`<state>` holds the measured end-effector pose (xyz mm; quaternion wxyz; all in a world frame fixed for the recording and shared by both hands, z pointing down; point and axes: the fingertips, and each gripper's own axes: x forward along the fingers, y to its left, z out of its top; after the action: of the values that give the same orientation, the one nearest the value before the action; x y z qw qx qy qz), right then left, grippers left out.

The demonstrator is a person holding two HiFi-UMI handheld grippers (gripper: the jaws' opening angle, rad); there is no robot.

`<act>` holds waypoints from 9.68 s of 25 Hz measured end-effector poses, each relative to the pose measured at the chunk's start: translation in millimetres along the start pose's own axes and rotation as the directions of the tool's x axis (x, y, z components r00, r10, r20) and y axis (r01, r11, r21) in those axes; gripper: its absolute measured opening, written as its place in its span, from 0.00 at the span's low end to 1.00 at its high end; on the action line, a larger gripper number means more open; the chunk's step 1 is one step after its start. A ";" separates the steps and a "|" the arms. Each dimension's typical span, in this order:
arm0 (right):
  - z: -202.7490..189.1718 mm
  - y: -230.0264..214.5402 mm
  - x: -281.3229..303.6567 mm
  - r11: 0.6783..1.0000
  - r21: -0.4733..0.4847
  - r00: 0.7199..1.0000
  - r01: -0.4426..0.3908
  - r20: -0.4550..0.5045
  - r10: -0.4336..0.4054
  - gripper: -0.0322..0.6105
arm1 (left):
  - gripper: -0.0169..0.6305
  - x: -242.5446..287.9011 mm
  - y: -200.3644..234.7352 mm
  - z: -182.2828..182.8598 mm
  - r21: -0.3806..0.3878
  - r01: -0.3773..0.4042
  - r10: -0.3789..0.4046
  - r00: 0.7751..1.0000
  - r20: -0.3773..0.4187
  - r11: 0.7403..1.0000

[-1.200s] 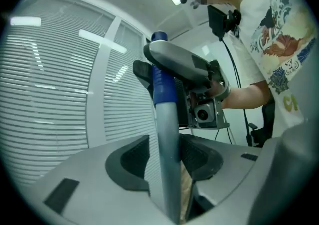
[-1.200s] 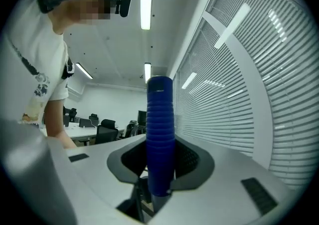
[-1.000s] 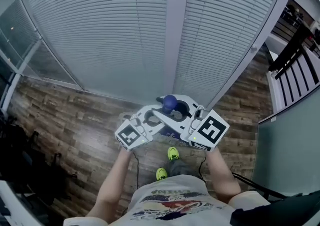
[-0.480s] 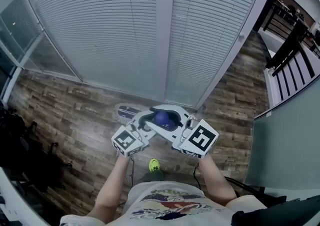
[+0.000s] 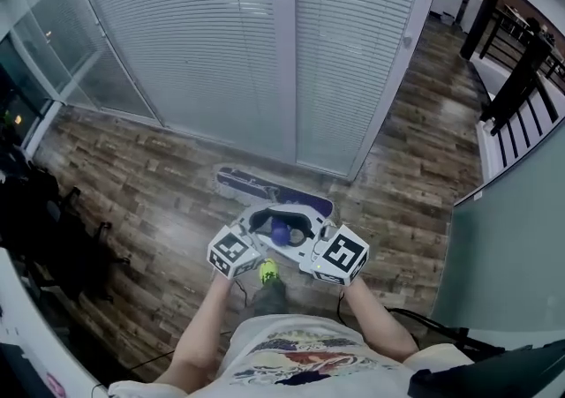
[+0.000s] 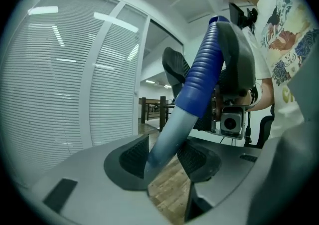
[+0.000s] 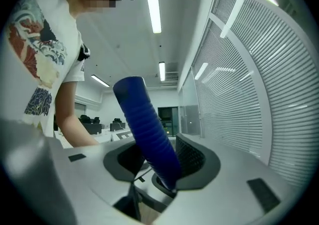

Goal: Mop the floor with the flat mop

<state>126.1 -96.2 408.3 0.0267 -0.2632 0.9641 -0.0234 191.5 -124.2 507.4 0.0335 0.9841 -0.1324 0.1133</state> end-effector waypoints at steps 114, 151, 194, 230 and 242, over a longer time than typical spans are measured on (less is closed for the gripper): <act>-88.7 556.2 -30.0 0.788 0.034 0.787 -0.615 -0.037 0.616 0.43 | 0.29 -355.8 -368.7 -161.3 -0.140 -0.389 0.377 0.920 -0.105 0.910; -90.9 425.7 9.0 0.752 0.022 0.752 -0.659 0.036 0.658 0.44 | 0.24 -281.4 -253.0 -146.3 0.165 -0.241 0.266 0.952 -0.153 0.956; -98.3 365.3 62.2 0.688 0.182 0.695 -0.703 -0.032 0.719 0.47 | 0.23 -281.6 -162.9 -144.1 0.207 -0.364 0.406 0.885 -0.228 0.908; -91.0 367.1 -162.6 0.492 0.172 0.505 -0.854 0.042 0.862 0.47 | 0.21 -145.9 -311.9 -123.5 0.218 -0.522 0.566 0.763 -0.314 0.825; -92.9 284.1 -38.1 0.491 0.177 0.507 -0.853 0.055 0.860 0.47 | 0.21 -173.7 -164.5 -129.8 0.197 -0.547 0.581 0.768 -0.270 0.814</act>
<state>9.2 170.5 485.7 0.0388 0.2540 0.9612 -0.1001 44.7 90.5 587.4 -0.0338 0.8676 -0.4085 0.2816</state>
